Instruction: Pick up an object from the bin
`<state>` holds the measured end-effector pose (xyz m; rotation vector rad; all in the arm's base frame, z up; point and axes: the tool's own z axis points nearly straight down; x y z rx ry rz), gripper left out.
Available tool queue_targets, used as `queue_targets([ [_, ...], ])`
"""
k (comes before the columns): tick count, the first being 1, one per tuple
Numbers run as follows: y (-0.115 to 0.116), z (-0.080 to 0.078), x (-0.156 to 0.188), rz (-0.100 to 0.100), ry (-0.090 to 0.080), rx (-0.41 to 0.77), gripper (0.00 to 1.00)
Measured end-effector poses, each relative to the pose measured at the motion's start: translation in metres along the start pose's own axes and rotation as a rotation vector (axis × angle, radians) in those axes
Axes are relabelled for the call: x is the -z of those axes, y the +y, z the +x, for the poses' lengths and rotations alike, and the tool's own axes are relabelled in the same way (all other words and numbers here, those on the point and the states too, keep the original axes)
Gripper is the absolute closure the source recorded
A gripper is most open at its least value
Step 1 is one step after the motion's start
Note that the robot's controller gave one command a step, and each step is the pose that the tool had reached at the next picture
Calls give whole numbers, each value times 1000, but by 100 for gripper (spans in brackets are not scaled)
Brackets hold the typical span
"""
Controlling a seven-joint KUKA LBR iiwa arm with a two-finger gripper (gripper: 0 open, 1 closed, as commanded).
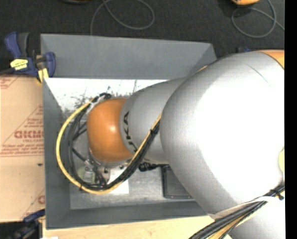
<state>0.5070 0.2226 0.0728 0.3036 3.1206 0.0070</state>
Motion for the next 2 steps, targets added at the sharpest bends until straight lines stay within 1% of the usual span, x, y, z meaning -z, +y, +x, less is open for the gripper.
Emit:
queue_targets([
  [1, 0, 0, 1, 0, 0, 0, 100],
  [2, -1, 1, 5, 3, 4, -1, 100],
])
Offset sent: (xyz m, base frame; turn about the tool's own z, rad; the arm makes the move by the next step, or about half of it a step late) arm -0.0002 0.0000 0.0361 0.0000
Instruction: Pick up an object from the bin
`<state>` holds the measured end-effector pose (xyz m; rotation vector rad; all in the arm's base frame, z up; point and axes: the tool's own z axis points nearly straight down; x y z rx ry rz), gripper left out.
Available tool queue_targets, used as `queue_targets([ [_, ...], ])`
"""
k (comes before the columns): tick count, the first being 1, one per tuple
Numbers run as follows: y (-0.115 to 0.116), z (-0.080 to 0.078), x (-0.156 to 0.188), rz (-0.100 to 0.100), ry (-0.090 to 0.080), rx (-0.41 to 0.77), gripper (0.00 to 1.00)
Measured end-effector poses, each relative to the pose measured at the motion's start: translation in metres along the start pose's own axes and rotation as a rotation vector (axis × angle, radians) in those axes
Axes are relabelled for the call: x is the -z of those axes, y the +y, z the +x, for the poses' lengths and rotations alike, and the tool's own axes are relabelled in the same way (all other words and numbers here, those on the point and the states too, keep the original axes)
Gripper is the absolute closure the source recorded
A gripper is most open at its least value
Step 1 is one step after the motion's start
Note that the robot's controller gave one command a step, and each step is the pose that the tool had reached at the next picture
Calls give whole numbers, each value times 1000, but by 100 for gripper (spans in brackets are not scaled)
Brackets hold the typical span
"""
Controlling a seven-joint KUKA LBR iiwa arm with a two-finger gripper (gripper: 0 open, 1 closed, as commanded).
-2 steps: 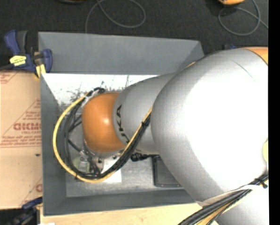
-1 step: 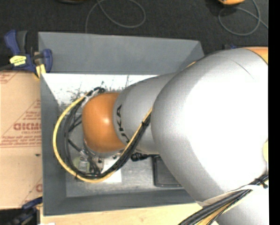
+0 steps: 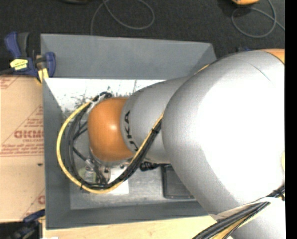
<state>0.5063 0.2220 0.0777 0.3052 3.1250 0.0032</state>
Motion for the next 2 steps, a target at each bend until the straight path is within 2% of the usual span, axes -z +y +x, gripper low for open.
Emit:
queue_targets([
  [2, -2, 1, 36, 6, 8, 0, 100],
])
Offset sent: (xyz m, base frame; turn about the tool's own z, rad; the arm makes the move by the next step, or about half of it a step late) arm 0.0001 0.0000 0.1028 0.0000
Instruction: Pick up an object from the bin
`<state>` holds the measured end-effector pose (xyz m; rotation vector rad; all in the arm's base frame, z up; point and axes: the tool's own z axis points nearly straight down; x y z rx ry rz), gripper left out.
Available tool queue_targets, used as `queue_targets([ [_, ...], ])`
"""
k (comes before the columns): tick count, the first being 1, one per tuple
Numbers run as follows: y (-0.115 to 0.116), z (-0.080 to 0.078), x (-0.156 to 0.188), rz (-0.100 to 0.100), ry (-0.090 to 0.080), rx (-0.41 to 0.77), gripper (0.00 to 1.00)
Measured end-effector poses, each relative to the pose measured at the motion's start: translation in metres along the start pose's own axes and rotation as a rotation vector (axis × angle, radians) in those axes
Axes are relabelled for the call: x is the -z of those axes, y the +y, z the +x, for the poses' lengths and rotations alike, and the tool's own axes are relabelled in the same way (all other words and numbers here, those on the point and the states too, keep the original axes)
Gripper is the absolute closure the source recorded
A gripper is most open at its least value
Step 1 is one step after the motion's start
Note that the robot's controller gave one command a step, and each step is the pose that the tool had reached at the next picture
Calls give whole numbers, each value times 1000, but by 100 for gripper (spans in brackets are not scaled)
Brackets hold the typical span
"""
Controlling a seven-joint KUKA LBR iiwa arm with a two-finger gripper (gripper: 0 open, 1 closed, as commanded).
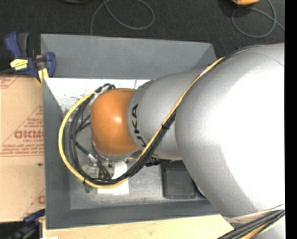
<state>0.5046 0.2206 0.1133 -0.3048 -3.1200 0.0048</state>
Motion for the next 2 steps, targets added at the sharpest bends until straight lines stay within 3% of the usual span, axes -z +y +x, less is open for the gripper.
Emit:
queue_targets([
  [2, 1, -2, 36, -7, -10, 1, 100],
])
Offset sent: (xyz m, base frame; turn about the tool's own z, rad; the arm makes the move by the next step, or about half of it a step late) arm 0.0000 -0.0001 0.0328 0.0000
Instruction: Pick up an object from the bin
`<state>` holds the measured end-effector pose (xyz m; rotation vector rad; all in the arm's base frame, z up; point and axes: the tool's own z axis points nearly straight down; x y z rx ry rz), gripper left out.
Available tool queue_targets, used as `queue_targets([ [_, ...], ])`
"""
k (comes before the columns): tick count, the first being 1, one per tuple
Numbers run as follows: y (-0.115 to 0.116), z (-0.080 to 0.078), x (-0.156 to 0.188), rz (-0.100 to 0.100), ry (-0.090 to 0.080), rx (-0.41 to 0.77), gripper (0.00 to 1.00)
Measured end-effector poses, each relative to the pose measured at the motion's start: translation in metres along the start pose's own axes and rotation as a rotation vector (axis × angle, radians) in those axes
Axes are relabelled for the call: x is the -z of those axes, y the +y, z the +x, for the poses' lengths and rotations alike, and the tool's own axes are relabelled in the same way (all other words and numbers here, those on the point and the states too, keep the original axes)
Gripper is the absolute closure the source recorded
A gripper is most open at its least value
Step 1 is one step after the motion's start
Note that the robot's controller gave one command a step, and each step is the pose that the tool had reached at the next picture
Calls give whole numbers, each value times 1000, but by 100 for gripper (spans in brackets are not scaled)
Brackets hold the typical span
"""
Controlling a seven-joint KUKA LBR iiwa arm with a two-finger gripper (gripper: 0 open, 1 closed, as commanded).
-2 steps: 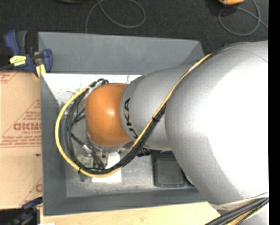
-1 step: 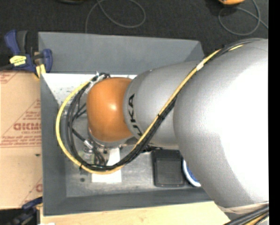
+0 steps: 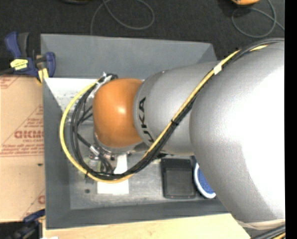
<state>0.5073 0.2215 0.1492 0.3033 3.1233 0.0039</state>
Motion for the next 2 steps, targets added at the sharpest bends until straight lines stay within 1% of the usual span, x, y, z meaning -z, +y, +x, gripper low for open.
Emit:
queue_targets([
  [2, 0, 0, 15, 1, 1, 1, 100],
])
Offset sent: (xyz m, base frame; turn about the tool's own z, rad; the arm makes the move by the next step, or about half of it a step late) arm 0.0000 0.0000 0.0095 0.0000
